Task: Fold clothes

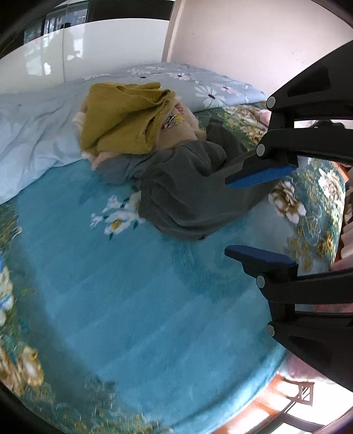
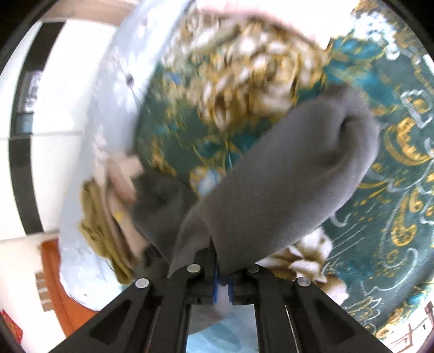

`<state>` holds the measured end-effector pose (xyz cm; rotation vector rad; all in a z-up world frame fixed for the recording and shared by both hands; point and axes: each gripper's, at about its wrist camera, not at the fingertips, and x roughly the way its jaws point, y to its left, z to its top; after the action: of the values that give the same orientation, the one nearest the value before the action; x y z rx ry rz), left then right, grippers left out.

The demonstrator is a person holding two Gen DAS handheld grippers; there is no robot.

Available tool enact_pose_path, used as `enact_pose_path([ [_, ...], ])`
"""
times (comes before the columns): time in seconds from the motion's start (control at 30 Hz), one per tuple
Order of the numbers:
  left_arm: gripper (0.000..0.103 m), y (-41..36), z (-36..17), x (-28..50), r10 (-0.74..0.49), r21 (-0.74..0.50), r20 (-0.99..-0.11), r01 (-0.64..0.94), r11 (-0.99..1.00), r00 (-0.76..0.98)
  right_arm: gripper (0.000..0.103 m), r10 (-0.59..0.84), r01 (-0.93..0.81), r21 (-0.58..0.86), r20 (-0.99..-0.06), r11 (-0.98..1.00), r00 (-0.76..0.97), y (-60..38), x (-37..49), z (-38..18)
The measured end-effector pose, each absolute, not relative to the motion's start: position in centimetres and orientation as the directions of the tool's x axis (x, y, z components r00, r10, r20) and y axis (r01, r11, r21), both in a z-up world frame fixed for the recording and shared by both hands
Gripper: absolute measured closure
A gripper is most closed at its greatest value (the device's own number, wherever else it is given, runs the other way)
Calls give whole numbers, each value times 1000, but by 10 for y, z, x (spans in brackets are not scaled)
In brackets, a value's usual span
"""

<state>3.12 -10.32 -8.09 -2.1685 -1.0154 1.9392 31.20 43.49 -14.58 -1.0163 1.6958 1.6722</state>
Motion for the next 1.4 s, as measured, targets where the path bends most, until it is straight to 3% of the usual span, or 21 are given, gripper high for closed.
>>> enact_pose_path([
  [0.23,58,-76,-127,8,550,-474,-833,434,-766,61,98,51,-835,551,-834,-2,-550,478,364,-84],
  [0.47,58,-57,-214,26,564,-417,-808,510,-752,171,98,70,-908,420,-905,3,-419,485,392,-52],
  [0.63,58,-61,-254,36,642,-470,-756,581,-665,123,98,50,-935,352,-934,-35,-354,477,390,-40],
  [0.9,37,-52,-287,36,676,-502,-728,580,-641,117,98,55,-950,298,-951,-91,-304,469,373,-21],
  [1.03,37,-52,-296,44,723,-526,-686,631,-570,81,98,53,-954,286,-955,-93,-291,465,367,-20],
  [1.13,44,-49,-300,50,758,-546,-650,663,-512,50,98,52,-955,281,-957,-98,-287,462,362,-18],
  [1.27,81,-41,-294,53,756,-549,-653,654,-520,53,98,51,-952,286,-955,-109,-293,460,356,-14],
  [1.4,89,-42,-273,46,710,-541,-701,597,-592,68,98,51,-941,314,-945,-123,-322,459,351,-9],
])
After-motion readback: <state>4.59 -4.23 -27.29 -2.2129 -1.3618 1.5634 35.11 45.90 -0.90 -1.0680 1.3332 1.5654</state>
